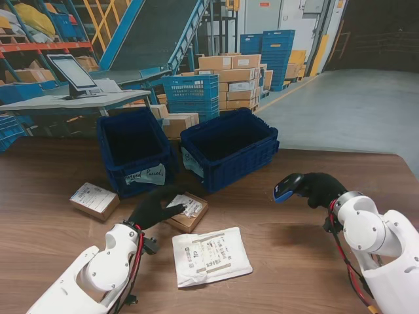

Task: Scan and sort packages by packaging type

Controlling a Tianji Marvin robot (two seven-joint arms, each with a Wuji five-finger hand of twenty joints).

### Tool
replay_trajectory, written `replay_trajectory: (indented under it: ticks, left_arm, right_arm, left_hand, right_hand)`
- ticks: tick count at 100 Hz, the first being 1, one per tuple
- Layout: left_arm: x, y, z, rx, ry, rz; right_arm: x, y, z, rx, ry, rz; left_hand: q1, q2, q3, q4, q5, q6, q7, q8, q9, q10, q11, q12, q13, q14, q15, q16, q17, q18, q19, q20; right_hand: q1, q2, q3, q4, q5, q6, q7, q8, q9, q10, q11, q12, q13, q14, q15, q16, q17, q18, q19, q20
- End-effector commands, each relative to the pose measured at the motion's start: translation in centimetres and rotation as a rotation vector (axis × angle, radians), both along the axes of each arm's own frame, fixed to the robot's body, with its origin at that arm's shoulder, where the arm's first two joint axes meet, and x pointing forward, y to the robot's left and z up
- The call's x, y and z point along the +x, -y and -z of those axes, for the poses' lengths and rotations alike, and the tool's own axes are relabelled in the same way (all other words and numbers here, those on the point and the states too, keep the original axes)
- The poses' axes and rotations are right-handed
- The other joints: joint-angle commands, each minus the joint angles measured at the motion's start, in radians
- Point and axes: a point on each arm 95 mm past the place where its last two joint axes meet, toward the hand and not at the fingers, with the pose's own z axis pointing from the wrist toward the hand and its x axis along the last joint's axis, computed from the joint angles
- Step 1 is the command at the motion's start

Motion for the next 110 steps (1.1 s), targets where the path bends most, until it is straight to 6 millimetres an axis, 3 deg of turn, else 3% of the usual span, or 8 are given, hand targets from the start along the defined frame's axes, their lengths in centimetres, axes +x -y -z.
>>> replay_trajectory:
  ticks: [1,110]
  left_arm:
    - [-0.2,0.5,-0.1,-0.004,-0.008,0.021]
    - [-1.3,1.2,0.4,-0.031,0.015,0.036]
  right_arm:
    - [-0.5,-1.0,0.7,0.015,-0.016,-0.027]
    - [-5.4,-7.8,3.3,0.044,0.099,-0.198]
  left_hand:
    - [-0.009,0.021,-0.02,0.03,0.015,-0.008,0.005,0.003,0.003,-0.011,-0.018,-0.006,-0.022,0.021,-0.017,-0.014,-0.007,-0.006,-0.014,0.013]
    - [-0.009,0.031,-0.029,0.031,0.014,-0.008,0.003,0.002,0.0,-0.012,-0.02,-0.007,-0.024,0.019,-0.018,-0.015,-0.008,-0.006,-0.015,0.012]
  right_hand:
    - [0.108,0.107,0.091,-0.025,0.039,-0.072,0.109,0.05,-0.004,-0.029,0.001,0.008,-0.003,0.012,0.0,0.0,-0.002,-0.056,0.045,0.029]
    - [0.103,0.098,0.104,-0.019,0.021,-0.048,0.1,0.042,-0.008,-0.015,0.008,0.0,-0.005,0.023,0.016,-0.018,-0.001,-0.057,0.058,0.022]
